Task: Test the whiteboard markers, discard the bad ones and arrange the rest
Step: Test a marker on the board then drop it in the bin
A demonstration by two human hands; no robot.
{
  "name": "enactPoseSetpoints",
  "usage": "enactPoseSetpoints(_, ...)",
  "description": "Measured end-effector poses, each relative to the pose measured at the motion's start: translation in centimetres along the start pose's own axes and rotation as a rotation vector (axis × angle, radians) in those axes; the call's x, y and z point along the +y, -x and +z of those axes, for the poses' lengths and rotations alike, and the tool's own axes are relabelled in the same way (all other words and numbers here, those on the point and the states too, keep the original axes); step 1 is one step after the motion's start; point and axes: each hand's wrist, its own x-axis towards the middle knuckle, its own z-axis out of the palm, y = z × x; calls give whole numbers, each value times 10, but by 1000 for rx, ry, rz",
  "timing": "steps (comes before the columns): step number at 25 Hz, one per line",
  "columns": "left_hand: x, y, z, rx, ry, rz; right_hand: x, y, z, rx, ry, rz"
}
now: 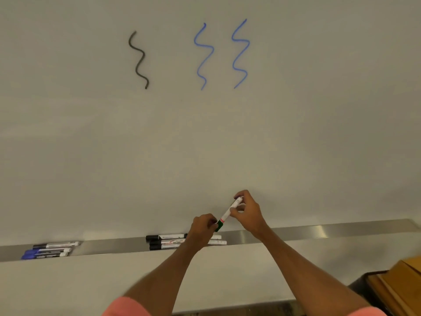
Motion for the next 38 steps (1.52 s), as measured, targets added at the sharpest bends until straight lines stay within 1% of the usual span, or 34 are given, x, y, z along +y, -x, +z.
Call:
enactPoseSetpoints(3, -6, 5, -19, 5, 72, 77, -5, 2, -1, 63, -216, 118)
enactPoseSetpoints(5, -9, 3, -31, -10, -15, 142, -7, 3, 1, 50, -311, 185)
enactPoseSetpoints(6, -10, 1, -36, -26, -78, 171, -9, 2, 3, 27, -274, 188)
enactPoseSetpoints(7, -11, -1, -40, -51, -152, 186, -9, 2, 5, 12, -120, 154)
enactPoseSetpoints(8, -12, -3, -46, -76, -233, 190, -10, 2, 7, 4, 133, 80)
enactPoseSetpoints(9, -12, -5, -50, -95, -315, 184, -11, 2, 9, 18, 422, -49)
enactPoseSetpoints(10, -12, -7, -53, -105, -379, 181, -11, 2, 13, 20, 662, -194)
enactPoseSetpoints(11, -12, -8, -55, -105, -428, 189, -13, 1, 18, -16, 818, -322)
enactPoseSetpoints(12, -12, -8, -56, -97, -458, 207, -16, 1, 25, -84, 907, -400)
enactPoseSetpoints(13, -13, -7, -56, -86, -473, 232, -21, 1, 33, -164, 941, -435)
enactPoseSetpoints(15, -12, -5, -57, -69, -452, 288, -29, -1, 46, -280, 941, -455)
enactPoseSetpoints(19, -17, -2, -67, -35, -431, 372, -35, 1, 59, -331, 963, -469)
enactPoseSetpoints(22, -25, -3, -78, -29, -468, 431, -41, 2, 66, -304, 976, -471)
enactPoseSetpoints(26, -34, -4, -98, -22, -506, 457, -49, 1, 72, -239, 1017, -492)
enactPoseSetpoints(28, -42, -3, -108, 14, -547, 499, -55, -2, 76, -209, 1021, -521)
enactPoseSetpoints(29, -43, -1, -113, 67, -547, 516, -59, -4, 79, -202, 971, -519)
enactPoseSetpoints(32, -42, 5, -132, 289, -528, 643, -90, -10, 92, -141, 682, -451)
enactPoseSetpoints(34, -37, 8, -150, 442, -532, 689, -112, -19, 101, -64, 585, -521)
enactPoseSetpoints(36, -27, 6, -174, 577, -519, 698, -140, -32, 109, 7, 512, -573)
enactPoseSetpoints(38, -14, 5, -205, 703, -518, 691, -173, -45, 115, 30, 415, -621)
